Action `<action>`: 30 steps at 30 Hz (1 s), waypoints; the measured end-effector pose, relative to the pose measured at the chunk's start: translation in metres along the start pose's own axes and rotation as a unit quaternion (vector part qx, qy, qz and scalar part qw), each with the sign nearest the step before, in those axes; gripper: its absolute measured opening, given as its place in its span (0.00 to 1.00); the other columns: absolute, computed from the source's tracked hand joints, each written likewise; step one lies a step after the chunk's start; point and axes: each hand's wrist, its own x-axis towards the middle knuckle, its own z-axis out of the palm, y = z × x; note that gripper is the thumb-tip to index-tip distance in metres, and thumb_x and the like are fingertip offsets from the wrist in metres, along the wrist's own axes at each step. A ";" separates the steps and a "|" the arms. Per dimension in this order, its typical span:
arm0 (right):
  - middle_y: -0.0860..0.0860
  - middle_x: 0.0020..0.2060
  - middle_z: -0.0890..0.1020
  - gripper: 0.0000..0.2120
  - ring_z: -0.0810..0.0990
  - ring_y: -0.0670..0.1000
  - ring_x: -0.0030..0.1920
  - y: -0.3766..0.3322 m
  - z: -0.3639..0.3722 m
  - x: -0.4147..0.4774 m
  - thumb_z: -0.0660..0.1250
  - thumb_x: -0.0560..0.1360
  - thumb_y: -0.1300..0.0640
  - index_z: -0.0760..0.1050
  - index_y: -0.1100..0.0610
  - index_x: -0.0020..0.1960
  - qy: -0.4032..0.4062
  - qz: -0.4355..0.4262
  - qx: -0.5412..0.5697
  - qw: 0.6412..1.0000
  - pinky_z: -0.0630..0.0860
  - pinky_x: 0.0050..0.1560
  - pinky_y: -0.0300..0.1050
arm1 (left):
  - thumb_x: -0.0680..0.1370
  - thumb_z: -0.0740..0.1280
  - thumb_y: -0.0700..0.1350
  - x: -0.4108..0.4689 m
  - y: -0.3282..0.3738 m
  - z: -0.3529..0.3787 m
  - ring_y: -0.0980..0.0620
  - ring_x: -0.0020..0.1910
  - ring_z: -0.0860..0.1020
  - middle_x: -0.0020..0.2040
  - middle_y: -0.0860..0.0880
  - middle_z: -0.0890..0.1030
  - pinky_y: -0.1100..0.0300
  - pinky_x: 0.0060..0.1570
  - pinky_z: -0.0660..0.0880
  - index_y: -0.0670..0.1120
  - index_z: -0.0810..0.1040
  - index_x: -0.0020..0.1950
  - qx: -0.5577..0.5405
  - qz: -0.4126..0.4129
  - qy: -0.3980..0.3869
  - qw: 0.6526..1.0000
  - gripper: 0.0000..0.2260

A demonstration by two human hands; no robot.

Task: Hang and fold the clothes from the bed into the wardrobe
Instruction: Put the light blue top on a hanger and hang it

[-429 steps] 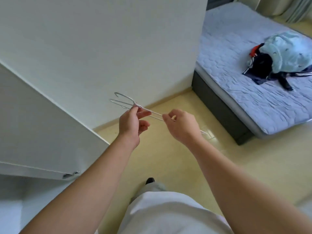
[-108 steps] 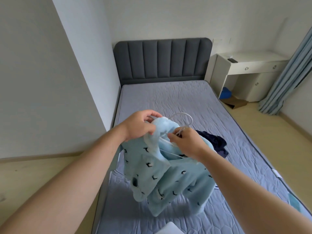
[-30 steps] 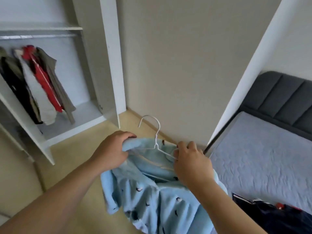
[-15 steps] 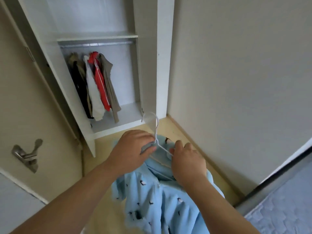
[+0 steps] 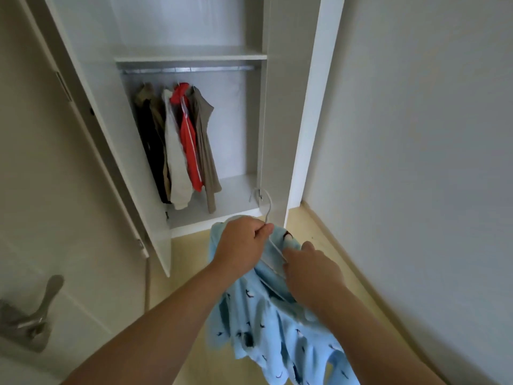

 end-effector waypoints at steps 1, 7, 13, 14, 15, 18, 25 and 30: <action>0.50 0.44 0.65 0.19 0.70 0.53 0.41 -0.002 0.001 0.022 0.57 0.81 0.54 0.62 0.50 0.71 -0.009 0.001 0.008 1.000 0.71 0.38 0.47 | 0.81 0.64 0.52 0.023 -0.010 -0.002 0.57 0.35 0.75 0.34 0.52 0.77 0.65 0.38 0.68 0.44 0.83 0.41 -0.003 0.004 -0.012 1.000 0.16; 0.48 0.39 0.64 0.13 0.72 0.49 0.34 -0.011 0.003 0.140 0.54 0.82 0.50 0.65 0.51 0.65 0.021 0.024 0.041 0.999 0.72 0.34 0.45 | 0.81 0.64 0.52 0.150 -0.050 -0.007 0.52 0.33 0.73 0.32 0.47 0.75 0.59 0.38 0.70 0.41 0.79 0.37 -0.002 0.044 -0.039 0.998 0.18; 0.45 0.38 0.63 0.12 0.67 0.43 0.33 -0.010 0.005 0.263 0.57 0.81 0.48 0.69 0.51 0.61 0.045 -0.009 0.088 0.995 0.61 0.30 0.36 | 0.82 0.64 0.51 0.268 -0.090 0.003 0.50 0.32 0.75 0.31 0.45 0.77 0.57 0.38 0.71 0.42 0.79 0.36 -0.036 0.006 -0.018 0.999 0.19; 0.45 0.39 0.63 0.11 0.66 0.44 0.34 -0.009 0.005 0.287 0.57 0.81 0.48 0.70 0.52 0.59 0.047 -0.019 0.096 0.994 0.60 0.31 0.36 | 0.82 0.64 0.52 0.290 -0.096 0.006 0.53 0.30 0.74 0.30 0.46 0.77 0.58 0.36 0.71 0.43 0.80 0.36 -0.028 -0.003 -0.010 1.000 0.19; 0.46 0.41 0.64 0.11 0.67 0.45 0.36 -0.009 0.004 0.309 0.56 0.81 0.48 0.71 0.52 0.58 0.047 -0.026 0.107 0.993 0.62 0.34 0.37 | 0.82 0.64 0.52 0.310 -0.103 0.007 0.55 0.29 0.74 0.30 0.47 0.78 0.59 0.36 0.71 0.44 0.81 0.37 -0.020 -0.015 -0.006 1.000 0.18; 0.50 0.48 0.67 0.10 0.68 0.49 0.44 -0.008 0.003 0.372 0.56 0.81 0.47 0.71 0.51 0.55 0.039 -0.040 0.141 0.988 0.70 0.45 0.41 | 0.82 0.63 0.53 0.370 -0.120 0.008 0.53 0.36 0.81 0.35 0.49 0.83 0.54 0.45 0.78 0.46 0.85 0.43 -0.013 -0.054 0.006 0.998 0.16; 0.53 0.58 0.68 0.15 0.69 0.51 0.52 -0.017 -0.018 0.513 0.59 0.80 0.45 0.67 0.51 0.63 0.017 -0.079 0.196 0.977 0.73 0.54 0.44 | 0.81 0.66 0.48 0.508 -0.151 -0.002 0.54 0.35 0.85 0.36 0.52 0.85 0.48 0.48 0.83 0.52 0.84 0.44 -0.158 -0.145 0.043 0.976 0.09; 0.53 0.57 0.69 0.19 0.72 0.54 0.54 -0.034 -0.010 0.609 0.59 0.78 0.39 0.66 0.50 0.63 -0.008 -0.083 0.194 0.977 0.76 0.56 0.52 | 0.81 0.67 0.46 0.594 -0.196 -0.003 0.51 0.35 0.85 0.37 0.49 0.86 0.47 0.47 0.83 0.54 0.83 0.43 -0.196 -0.170 0.072 0.963 0.09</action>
